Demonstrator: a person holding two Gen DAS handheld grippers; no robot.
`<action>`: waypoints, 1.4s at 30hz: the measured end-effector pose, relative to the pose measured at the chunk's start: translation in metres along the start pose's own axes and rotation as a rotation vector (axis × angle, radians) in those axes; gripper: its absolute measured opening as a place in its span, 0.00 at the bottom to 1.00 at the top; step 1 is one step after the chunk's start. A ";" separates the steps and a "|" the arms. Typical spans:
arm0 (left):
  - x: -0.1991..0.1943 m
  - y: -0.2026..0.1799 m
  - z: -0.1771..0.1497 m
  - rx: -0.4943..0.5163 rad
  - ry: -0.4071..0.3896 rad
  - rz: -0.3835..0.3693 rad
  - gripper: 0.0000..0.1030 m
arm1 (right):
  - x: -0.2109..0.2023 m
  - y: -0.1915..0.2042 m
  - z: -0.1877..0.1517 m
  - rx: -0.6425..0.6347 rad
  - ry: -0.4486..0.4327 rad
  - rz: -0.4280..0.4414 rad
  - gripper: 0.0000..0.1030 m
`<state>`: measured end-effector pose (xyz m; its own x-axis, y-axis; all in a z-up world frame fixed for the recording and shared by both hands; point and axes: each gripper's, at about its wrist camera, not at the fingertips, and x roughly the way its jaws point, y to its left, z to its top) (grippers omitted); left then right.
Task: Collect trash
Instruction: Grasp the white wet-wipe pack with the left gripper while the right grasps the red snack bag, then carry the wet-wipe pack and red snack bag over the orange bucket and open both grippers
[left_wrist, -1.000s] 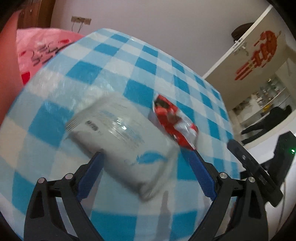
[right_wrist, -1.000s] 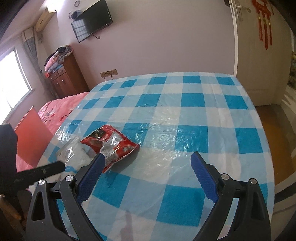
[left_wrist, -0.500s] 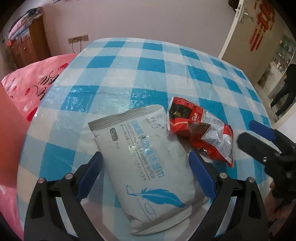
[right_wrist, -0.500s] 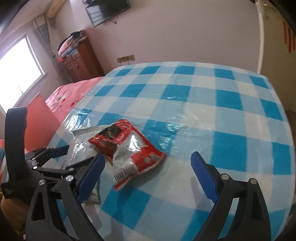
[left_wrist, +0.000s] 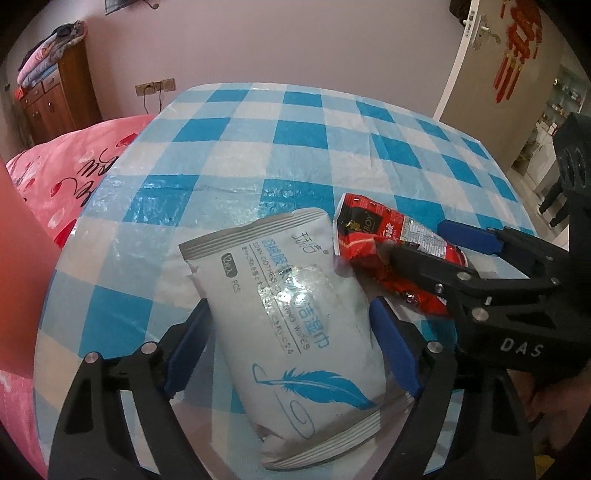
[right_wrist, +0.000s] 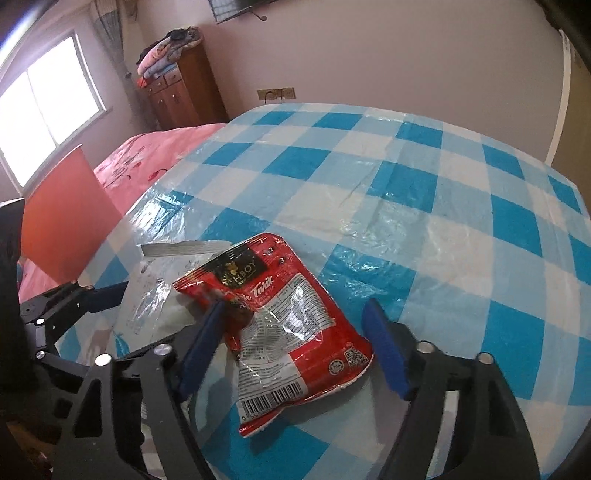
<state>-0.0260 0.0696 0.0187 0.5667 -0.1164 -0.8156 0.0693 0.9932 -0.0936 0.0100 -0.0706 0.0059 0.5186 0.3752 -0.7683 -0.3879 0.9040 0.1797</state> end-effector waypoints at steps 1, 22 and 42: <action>0.000 0.000 0.000 0.004 -0.002 -0.001 0.82 | 0.000 0.000 0.000 0.000 0.000 -0.002 0.65; -0.021 0.031 -0.013 -0.046 -0.060 -0.084 0.76 | -0.027 0.009 -0.019 0.082 -0.062 -0.028 0.37; -0.107 0.075 -0.001 -0.059 -0.262 -0.087 0.73 | -0.082 0.076 0.012 0.091 -0.179 0.029 0.37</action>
<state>-0.0822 0.1564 0.0989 0.7545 -0.1905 -0.6280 0.0836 0.9770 -0.1960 -0.0526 -0.0302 0.0902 0.6385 0.4247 -0.6418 -0.3383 0.9039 0.2616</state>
